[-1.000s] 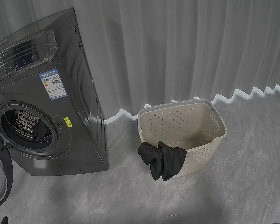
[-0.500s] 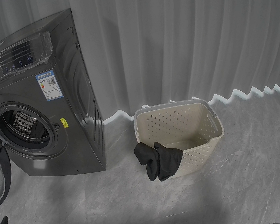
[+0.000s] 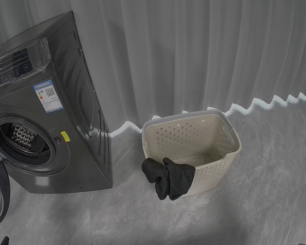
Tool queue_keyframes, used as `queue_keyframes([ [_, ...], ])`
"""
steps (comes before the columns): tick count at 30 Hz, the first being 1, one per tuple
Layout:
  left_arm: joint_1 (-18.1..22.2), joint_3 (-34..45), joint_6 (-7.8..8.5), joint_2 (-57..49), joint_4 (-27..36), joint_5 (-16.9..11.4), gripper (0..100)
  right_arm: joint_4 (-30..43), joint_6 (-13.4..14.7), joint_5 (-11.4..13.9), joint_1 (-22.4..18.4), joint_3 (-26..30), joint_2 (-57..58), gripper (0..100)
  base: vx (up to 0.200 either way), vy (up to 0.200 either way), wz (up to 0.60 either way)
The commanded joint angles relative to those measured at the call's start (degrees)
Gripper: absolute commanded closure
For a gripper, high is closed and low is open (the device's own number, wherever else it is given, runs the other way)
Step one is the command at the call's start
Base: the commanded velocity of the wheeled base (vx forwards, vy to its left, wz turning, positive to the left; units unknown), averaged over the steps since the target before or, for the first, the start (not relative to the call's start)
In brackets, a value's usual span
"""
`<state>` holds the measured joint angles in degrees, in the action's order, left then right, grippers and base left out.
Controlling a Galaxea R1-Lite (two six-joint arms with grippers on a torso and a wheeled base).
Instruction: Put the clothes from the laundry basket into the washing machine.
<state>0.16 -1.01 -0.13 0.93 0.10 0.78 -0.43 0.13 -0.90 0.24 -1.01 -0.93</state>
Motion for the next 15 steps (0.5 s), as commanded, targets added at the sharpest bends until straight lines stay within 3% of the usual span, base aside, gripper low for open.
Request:
queue_keyframes([
  [1,0.0,1.0,-0.13,-0.9,0.0,0.0,0,-0.4,-0.2,0.2,-0.1,0.6,0.9,0,0.200,0.000,0.00],
  [2,0.0,1.0,-0.13,-0.9,0.0,0.0,0,-0.6,-0.3,0.3,-0.2,0.1,0.9,0,0.200,0.000,0.00],
  [4,0.0,1.0,-0.22,-0.9,0.0,0.0,0,-1.9,0.0,0.6,0.1,-10.5,0.3,0,0.200,0.000,0.00],
  [5,0.0,1.0,-0.22,-0.9,0.0,0.0,0,-1.9,0.0,0.6,0.1,-10.5,0.3,0,0.200,0.000,0.00],
  [6,0.0,1.0,-0.13,-0.9,0.0,0.0,0,-1.3,0.0,2.0,1.3,-17.6,-7.7,0,0.200,0.000,0.00],
  [11,0.0,1.0,-0.22,-0.9,0.0,0.0,0,-1.4,0.1,3.8,9.0,-20.1,-26.2,0,0.200,0.000,0.00],
  [15,0.0,1.0,-0.31,-0.9,0.0,0.1,0,-4.8,2.1,4.6,15.2,-20.3,-44.3,0,0.000,0.000,0.00],
])
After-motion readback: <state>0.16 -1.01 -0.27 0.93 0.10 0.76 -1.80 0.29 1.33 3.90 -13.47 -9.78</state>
